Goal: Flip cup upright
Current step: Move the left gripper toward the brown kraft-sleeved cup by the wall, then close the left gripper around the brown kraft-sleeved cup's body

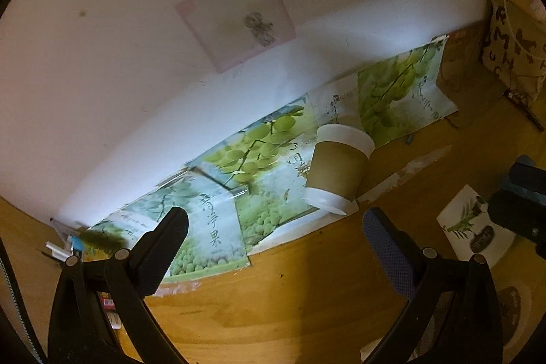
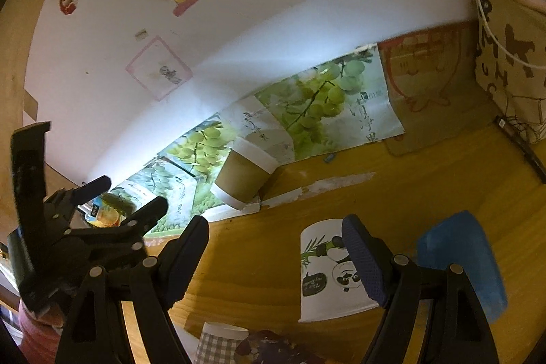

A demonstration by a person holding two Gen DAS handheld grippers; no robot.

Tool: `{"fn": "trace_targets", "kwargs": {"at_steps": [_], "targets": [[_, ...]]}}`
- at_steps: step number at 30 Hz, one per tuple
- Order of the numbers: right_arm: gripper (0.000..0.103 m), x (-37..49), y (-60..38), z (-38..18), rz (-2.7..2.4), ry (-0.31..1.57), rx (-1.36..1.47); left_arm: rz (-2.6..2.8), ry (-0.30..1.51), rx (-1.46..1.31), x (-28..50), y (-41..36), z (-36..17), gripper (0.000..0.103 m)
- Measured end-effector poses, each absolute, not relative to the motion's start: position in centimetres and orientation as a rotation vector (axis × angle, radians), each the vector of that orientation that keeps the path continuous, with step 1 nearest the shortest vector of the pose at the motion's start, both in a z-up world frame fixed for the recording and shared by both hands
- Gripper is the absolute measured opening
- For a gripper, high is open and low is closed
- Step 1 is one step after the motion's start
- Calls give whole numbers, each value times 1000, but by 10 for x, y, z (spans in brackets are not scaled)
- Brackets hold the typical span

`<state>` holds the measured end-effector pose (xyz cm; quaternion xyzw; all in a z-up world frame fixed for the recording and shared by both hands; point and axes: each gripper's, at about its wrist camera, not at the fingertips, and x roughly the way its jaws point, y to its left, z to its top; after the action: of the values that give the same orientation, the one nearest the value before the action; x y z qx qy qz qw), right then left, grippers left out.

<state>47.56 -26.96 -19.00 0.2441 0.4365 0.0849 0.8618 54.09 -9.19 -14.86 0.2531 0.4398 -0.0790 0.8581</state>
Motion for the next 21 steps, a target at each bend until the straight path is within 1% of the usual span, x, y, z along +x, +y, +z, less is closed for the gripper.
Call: {"fn": "trace_targets", "kwargs": {"at_steps": [6, 13, 21], "targets": [[81, 484, -273, -204, 182, 953, 527, -170, 943, 553, 560, -99, -167, 102], [81, 490, -277, -217, 175, 979, 530, -175, 1020, 522, 584, -104, -184, 102], [81, 497, -276, -227, 178, 1011, 512, -187, 1040, 519, 600, -108, -194, 102]]}}
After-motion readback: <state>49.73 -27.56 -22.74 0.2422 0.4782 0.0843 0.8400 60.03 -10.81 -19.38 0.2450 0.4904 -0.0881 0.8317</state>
